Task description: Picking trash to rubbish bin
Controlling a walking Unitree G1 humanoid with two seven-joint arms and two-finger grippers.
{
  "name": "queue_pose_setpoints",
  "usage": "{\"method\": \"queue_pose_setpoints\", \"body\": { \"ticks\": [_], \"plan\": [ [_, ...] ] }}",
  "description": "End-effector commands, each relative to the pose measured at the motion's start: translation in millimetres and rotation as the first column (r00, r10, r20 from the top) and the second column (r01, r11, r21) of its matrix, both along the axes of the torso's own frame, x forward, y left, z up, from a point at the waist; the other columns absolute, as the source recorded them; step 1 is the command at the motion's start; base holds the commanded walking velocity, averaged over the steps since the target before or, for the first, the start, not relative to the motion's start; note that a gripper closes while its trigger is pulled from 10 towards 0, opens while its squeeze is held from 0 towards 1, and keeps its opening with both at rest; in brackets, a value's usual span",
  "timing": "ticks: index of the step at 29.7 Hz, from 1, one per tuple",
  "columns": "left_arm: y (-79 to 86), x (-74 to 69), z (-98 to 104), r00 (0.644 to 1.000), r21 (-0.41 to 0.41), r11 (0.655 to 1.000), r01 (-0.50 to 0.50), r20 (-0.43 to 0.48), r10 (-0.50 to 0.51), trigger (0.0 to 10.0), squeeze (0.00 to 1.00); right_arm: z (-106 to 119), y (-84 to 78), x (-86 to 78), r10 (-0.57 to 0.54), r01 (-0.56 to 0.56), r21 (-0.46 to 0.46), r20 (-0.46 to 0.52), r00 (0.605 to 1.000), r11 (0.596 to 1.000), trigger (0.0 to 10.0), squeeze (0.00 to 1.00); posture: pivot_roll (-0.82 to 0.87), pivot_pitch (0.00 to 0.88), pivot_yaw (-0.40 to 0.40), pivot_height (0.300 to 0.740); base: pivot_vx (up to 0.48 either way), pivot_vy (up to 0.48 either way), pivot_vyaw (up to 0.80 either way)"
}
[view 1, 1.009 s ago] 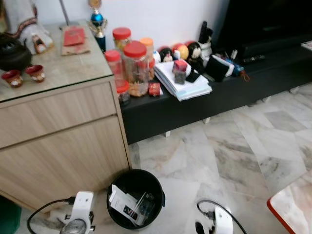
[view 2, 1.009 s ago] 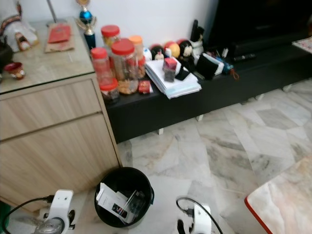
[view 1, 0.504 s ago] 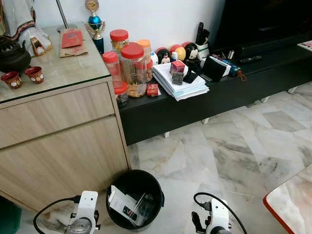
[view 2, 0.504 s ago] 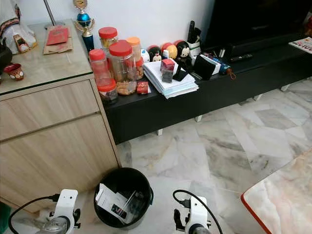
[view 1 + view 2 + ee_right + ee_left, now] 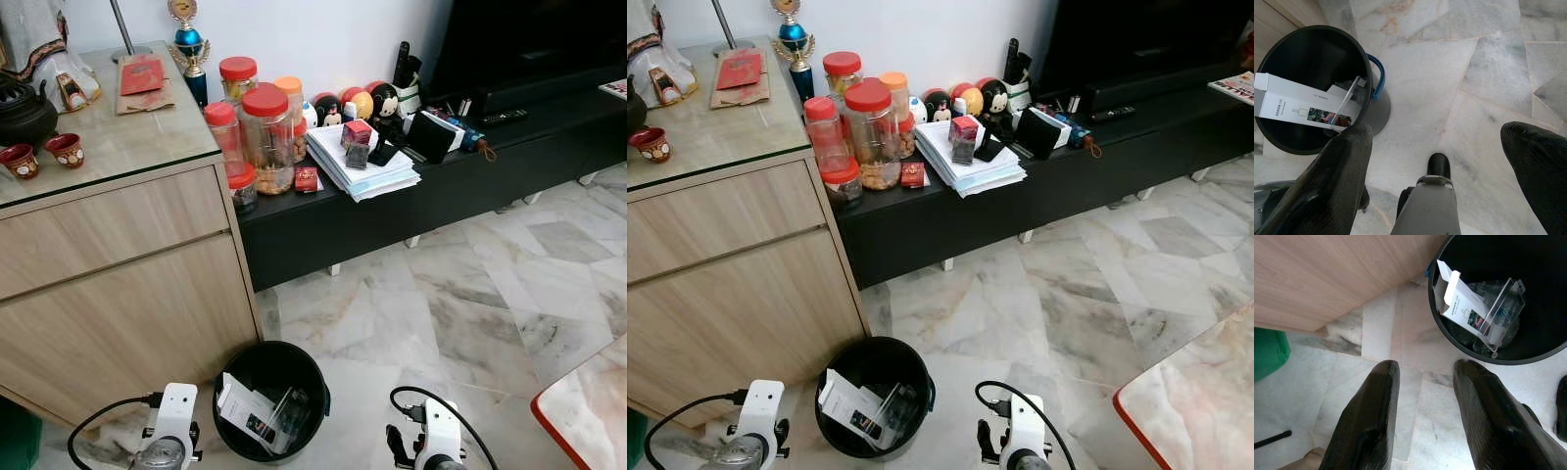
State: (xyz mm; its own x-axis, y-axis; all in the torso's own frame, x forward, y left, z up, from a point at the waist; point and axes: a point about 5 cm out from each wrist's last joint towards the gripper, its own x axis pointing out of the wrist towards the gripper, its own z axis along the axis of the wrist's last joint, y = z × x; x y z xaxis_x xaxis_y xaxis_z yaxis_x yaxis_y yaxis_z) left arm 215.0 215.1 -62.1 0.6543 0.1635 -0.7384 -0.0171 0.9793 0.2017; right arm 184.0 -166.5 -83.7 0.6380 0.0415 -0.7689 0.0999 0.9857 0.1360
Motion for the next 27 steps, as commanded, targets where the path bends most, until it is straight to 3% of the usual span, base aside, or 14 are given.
{"method": "queue_pose_setpoints", "body": {
  "ticks": [1,9,27],
  "plan": [
    [-1.0,-3.1,-2.2,1.0,0.008,1.0,0.008,-0.017,-0.008,10.0,0.0,1.2,-1.3,1.9,-0.002,0.003,-0.009,0.01,1.0,1.0,10.0,0.0,-0.1,0.04,-0.005,0.74,0.0,0.0,0.0],
    [0.2,-2.7,-1.7,1.0,0.009,1.0,0.005,-0.014,-0.005,10.0,0.0,1.0,-1.9,1.4,0.001,-0.001,-0.017,0.009,1.0,1.0,10.0,0.0,-0.1,0.024,0.0,0.74,0.0,0.0,0.0],
    [2.9,-3.1,-1.3,1.0,0.013,1.0,0.0,-0.013,0.0,10.0,0.0,1.4,-3.0,2.0,-0.004,0.004,-0.028,0.013,1.0,1.0,10.0,0.0,-0.11,0.0,0.005,0.74,-0.269,0.0,0.0]
  ]
}}
